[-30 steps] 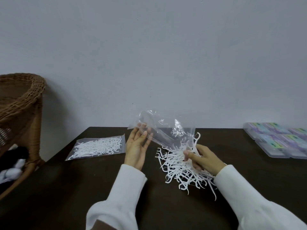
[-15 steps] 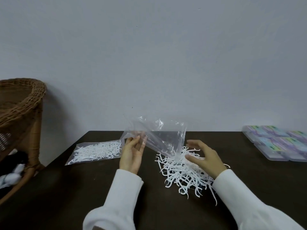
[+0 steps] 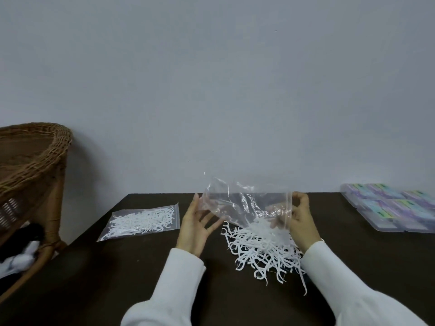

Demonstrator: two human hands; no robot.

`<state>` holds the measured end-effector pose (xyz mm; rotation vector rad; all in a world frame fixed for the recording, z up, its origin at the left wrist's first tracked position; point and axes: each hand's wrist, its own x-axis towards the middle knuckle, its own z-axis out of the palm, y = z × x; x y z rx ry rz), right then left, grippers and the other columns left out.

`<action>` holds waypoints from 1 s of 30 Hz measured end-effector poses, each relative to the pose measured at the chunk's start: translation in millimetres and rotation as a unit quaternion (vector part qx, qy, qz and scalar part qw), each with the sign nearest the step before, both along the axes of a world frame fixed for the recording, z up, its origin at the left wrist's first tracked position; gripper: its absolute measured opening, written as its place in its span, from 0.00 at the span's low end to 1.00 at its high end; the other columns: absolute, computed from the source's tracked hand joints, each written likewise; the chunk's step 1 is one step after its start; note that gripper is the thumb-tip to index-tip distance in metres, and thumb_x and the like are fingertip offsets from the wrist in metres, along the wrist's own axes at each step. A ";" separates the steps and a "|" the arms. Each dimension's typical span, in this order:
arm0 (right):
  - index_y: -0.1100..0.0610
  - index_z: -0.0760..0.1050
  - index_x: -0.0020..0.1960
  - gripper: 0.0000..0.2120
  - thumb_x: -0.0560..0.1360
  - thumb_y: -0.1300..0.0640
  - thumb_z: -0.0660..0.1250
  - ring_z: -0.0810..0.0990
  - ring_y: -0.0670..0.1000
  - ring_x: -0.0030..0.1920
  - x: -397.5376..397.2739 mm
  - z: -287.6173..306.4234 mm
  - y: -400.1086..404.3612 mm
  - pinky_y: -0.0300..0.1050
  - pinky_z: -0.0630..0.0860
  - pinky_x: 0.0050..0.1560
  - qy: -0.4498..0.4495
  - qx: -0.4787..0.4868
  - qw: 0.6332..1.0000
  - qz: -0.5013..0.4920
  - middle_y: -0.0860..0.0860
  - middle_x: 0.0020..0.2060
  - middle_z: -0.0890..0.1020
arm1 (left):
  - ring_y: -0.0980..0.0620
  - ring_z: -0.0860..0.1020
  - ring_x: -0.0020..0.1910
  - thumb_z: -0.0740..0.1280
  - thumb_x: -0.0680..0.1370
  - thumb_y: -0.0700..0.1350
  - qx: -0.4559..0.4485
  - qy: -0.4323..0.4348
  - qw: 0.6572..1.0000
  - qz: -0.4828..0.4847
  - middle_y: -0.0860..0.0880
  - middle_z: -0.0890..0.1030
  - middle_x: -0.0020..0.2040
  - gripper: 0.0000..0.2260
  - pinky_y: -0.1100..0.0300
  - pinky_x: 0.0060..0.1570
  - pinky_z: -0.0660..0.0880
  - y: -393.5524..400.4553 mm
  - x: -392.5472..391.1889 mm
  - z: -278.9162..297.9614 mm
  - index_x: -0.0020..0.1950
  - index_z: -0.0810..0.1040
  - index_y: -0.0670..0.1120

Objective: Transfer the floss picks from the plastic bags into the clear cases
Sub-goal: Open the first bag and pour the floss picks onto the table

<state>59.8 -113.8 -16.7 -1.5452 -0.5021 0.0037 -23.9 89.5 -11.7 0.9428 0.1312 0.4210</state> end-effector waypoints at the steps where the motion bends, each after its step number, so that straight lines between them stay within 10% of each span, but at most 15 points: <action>1: 0.53 0.56 0.57 0.21 0.75 0.74 0.58 0.80 0.53 0.33 0.6 0.7 -1.7 0.46 0.79 0.45 0.006 0.006 1.000 0.001 0.56 0.43 0.81 | 0.44 0.78 0.58 0.63 0.73 0.52 0.030 0.012 0.999 0.012 0.43 0.80 0.56 0.19 0.52 0.48 0.80 2.9 -3.0 -1.7 0.60 0.75 0.44; 6: 0.58 0.72 0.53 0.08 0.79 0.65 0.57 0.80 0.46 0.35 0.6 7.3 -0.4 0.42 0.78 0.42 0.013 -0.040 0.999 0.027 0.56 0.47 0.81 | 0.48 0.81 0.53 0.66 0.76 0.42 0.123 0.061 0.988 0.065 0.42 0.82 0.53 0.05 0.56 0.48 0.80 13.7 -20.4 -8.1 0.48 0.75 0.41; 11: 0.50 0.75 0.57 0.22 0.77 0.39 0.50 0.79 0.51 0.51 -8.2 19.3 15.4 0.48 0.73 0.51 0.076 -0.038 0.992 0.092 0.46 0.49 0.79 | 0.50 0.80 0.49 0.65 0.77 0.37 0.161 0.072 0.976 0.127 0.42 0.81 0.50 0.03 0.62 0.48 0.79 25.4 -34.8 -1.7 0.45 0.77 0.40; 15: 0.54 0.74 0.55 0.12 0.73 0.52 0.68 0.80 0.54 0.51 -9.2 18.8 30.4 0.48 0.77 0.53 -0.012 -0.098 0.994 0.056 0.51 0.50 0.81 | 0.49 0.79 0.48 0.66 0.76 0.36 0.192 0.072 0.968 0.146 0.42 0.80 0.47 0.02 0.66 0.42 0.80 37.6 -49.5 6.9 0.47 0.78 0.40; 25: 0.52 0.73 0.46 0.08 0.72 0.61 0.70 0.79 0.54 0.54 -27.6 26.3 68.9 0.51 0.76 0.58 -0.049 -0.061 0.995 0.057 0.52 0.50 0.80 | 0.49 0.80 0.47 0.66 0.76 0.35 0.231 0.069 0.955 0.171 0.45 0.81 0.46 0.13 0.66 0.41 0.79 82.3 -95.6 10.6 0.58 0.75 0.46; 30: 0.58 0.65 0.53 0.16 0.71 0.65 0.70 0.79 0.46 0.43 -37.0 32.5 91.1 0.34 0.79 0.38 -0.034 -0.022 0.996 0.081 0.51 0.45 0.77 | 0.47 0.77 0.53 0.64 0.76 0.32 0.282 0.076 0.948 0.128 0.45 0.77 0.54 0.19 0.57 0.48 0.77 101.0 -120.8 7.3 0.60 0.72 0.54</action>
